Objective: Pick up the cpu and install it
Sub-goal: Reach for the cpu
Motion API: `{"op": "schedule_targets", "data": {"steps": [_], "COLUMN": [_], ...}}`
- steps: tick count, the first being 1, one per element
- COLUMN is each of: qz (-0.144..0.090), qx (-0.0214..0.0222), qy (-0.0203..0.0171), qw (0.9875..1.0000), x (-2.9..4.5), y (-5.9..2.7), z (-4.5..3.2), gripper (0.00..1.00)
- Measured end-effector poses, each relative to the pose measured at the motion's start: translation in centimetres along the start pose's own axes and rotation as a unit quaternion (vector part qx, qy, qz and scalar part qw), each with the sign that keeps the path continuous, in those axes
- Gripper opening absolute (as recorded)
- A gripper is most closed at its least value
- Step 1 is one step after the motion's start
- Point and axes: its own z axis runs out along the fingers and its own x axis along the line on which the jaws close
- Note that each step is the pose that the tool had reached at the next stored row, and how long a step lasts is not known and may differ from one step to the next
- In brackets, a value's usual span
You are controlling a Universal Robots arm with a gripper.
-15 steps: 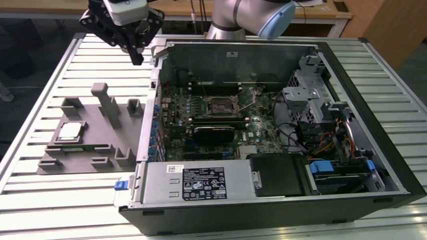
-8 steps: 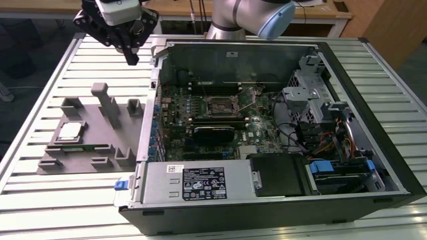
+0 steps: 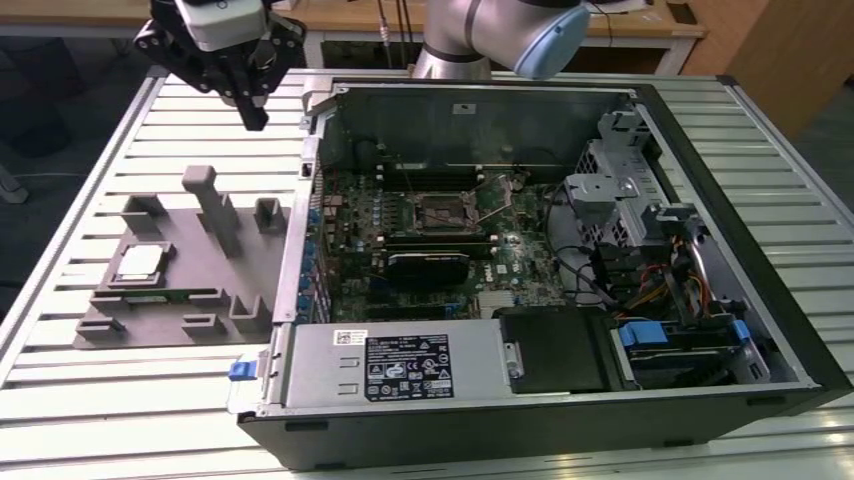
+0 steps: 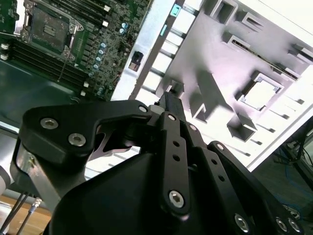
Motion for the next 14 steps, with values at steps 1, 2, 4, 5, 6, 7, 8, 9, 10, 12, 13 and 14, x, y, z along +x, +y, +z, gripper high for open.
{"op": "schedule_targets", "data": {"steps": [1, 2, 4, 5, 6, 7, 8, 9, 10, 12, 13, 14], "qz": [0.000, 0.000, 0.000, 0.000, 0.000, 0.000, 0.000, 0.000, 0.000, 0.000, 0.000, 0.000], "qx": [0.0000, 0.0000, 0.0000, 0.0000, 0.0000, 0.0000, 0.0000, 0.0000, -0.0001, 0.0000, 0.0000, 0.0000], "qy": [0.0000, 0.0000, 0.0000, -0.0001, 0.0000, 0.0000, 0.0000, 0.0000, 0.0000, 0.0000, 0.0000, 0.0000], "qw": [1.0000, 1.0000, 1.0000, 1.0000, 1.0000, 1.0000, 1.0000, 1.0000, 1.0000, 1.0000, 1.0000, 1.0000], "x": [0.12, 0.24, 0.47, 0.58, 0.69, 0.80, 0.91, 1.02, 1.13, 1.34, 1.43, 1.51], "y": [-0.01, -0.02, -0.03, -0.04, -0.05, -0.06, -0.07, -0.07, -0.08, -0.10, -0.10, -0.11], "z": [0.00, -0.01, -0.02, -0.03, -0.04, -0.04, -0.05, -0.05, -0.06, -0.07, -0.08, -0.08], "gripper": [0.11, 0.11, 0.11, 0.11, 0.11, 0.11, 0.11, 0.11, 0.11, 0.11, 0.11, 0.11]}}
